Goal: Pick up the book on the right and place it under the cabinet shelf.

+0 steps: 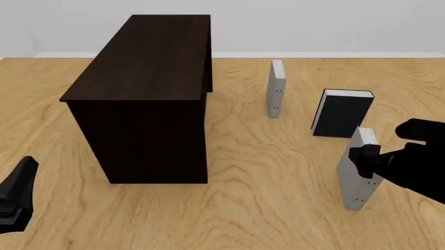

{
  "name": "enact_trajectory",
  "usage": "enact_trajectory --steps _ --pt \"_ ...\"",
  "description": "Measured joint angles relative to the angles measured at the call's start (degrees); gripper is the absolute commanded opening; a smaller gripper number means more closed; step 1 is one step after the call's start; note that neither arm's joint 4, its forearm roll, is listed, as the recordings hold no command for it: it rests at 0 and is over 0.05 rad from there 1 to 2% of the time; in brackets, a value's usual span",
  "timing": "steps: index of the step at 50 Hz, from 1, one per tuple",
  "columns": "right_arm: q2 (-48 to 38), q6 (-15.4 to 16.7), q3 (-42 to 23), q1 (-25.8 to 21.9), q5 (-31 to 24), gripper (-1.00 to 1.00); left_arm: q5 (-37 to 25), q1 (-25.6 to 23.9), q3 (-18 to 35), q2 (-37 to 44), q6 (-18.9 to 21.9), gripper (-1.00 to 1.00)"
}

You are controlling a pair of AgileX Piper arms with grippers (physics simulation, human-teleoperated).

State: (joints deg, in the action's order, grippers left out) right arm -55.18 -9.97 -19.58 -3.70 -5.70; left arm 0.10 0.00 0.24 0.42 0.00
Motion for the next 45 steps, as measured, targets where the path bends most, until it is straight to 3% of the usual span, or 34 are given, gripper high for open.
enact_trajectory --steps 17,18,45 --pt "-4.2 -0.7 2.0 -0.4 4.4 1.00 0.0 0.0 0.0 0.0 0.0 1.00" --pt "-4.3 -0.7 2.0 -0.4 4.5 -1.00 0.0 0.0 0.0 0.0 0.0 1.00" --pt "-0.9 0.1 0.8 -1.6 1.0 -1.00 0.0 0.0 0.0 0.0 0.0 1.00"
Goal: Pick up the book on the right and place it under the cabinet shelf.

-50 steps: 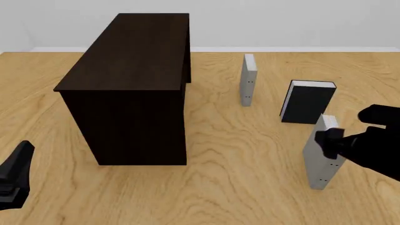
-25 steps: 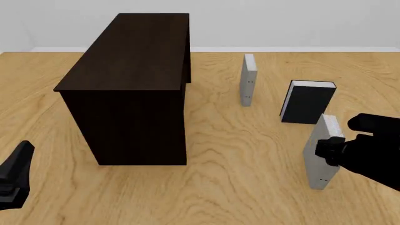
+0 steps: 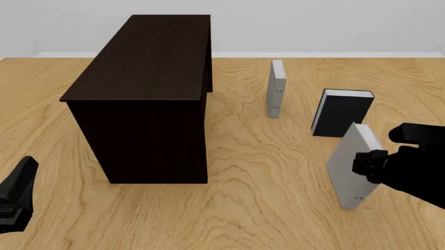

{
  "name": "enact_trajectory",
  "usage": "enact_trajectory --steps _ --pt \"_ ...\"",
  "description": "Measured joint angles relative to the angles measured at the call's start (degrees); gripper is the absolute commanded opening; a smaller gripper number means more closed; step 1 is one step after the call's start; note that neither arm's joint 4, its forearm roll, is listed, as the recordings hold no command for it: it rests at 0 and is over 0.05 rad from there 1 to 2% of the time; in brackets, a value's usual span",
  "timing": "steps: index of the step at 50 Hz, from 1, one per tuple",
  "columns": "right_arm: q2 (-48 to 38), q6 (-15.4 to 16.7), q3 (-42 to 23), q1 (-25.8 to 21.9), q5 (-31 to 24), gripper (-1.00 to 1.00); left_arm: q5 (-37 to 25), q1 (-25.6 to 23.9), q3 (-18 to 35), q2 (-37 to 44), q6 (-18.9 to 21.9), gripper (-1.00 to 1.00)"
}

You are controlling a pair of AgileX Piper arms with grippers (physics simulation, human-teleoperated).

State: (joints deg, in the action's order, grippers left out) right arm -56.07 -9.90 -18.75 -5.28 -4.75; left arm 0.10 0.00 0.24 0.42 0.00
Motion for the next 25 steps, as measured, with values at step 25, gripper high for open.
enact_trajectory --steps 25 --pt "2.7 -3.9 -4.9 -5.9 -1.8 -1.00 0.0 0.0 0.0 0.0 0.0 1.00"
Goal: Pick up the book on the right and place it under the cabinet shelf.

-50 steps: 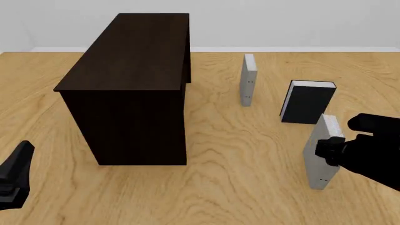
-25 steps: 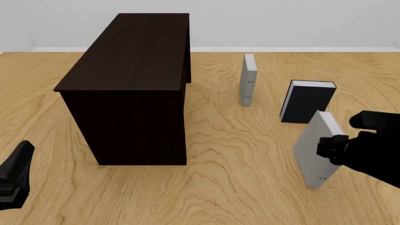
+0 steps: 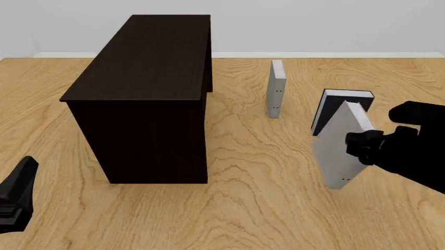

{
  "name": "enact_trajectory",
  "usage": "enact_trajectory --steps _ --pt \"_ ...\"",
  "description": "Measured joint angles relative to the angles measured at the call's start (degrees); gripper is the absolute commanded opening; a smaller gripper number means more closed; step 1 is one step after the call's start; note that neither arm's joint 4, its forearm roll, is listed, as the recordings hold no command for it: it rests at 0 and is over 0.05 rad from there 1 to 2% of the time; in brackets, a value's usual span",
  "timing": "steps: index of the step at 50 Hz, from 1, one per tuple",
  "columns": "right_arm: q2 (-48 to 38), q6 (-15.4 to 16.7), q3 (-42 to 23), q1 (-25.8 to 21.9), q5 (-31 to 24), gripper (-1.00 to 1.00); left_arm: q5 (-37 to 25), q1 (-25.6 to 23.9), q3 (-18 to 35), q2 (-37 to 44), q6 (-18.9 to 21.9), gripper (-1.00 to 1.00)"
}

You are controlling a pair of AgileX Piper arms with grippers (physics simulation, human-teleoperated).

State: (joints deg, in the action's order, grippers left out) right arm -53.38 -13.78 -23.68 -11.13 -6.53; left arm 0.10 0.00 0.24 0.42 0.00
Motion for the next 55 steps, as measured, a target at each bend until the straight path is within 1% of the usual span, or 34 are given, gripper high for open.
enact_trajectory --steps 13,31,42,55 --pt "-3.3 -2.6 -2.8 -4.7 3.6 -1.00 0.0 0.0 0.0 0.0 0.0 1.00" --pt "-11.2 -4.7 -6.6 -9.7 9.8 -1.00 0.0 0.0 0.0 0.0 0.0 1.00" --pt "-15.8 -5.7 -8.3 -11.5 13.5 -1.00 0.0 0.0 0.0 0.0 0.0 1.00" --pt "-17.7 -6.8 -8.0 -12.4 18.2 -1.00 0.0 0.0 0.0 0.0 0.0 1.00"
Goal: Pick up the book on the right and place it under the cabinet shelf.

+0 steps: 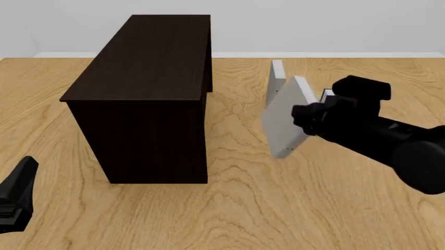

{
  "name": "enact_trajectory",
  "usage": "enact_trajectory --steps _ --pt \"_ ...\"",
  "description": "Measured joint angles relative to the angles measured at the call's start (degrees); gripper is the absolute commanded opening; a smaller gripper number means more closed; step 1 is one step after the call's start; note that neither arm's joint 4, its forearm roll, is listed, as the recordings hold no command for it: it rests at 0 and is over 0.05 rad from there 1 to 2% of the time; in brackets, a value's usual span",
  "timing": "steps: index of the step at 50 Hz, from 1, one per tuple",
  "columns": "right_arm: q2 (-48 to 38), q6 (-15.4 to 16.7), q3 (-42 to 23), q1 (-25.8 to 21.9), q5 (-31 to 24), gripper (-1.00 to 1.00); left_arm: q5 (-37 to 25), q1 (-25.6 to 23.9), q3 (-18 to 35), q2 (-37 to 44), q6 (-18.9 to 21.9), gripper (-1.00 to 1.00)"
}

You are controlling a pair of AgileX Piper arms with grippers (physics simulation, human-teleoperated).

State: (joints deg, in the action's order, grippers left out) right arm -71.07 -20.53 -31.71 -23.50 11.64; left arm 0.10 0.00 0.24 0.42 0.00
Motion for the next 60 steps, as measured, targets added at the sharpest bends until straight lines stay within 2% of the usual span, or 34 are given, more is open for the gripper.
enact_trajectory --steps 26,40,60 --pt "-0.1 -0.8 2.0 -3.7 13.0 -1.00 0.0 0.0 0.0 0.0 0.0 1.00" --pt "-5.5 -1.9 1.4 -5.8 22.4 -1.00 0.0 0.0 0.0 0.0 0.0 1.00" --pt "-9.9 -3.1 0.7 -5.5 31.0 -1.00 0.0 0.0 0.0 0.0 0.0 1.00"
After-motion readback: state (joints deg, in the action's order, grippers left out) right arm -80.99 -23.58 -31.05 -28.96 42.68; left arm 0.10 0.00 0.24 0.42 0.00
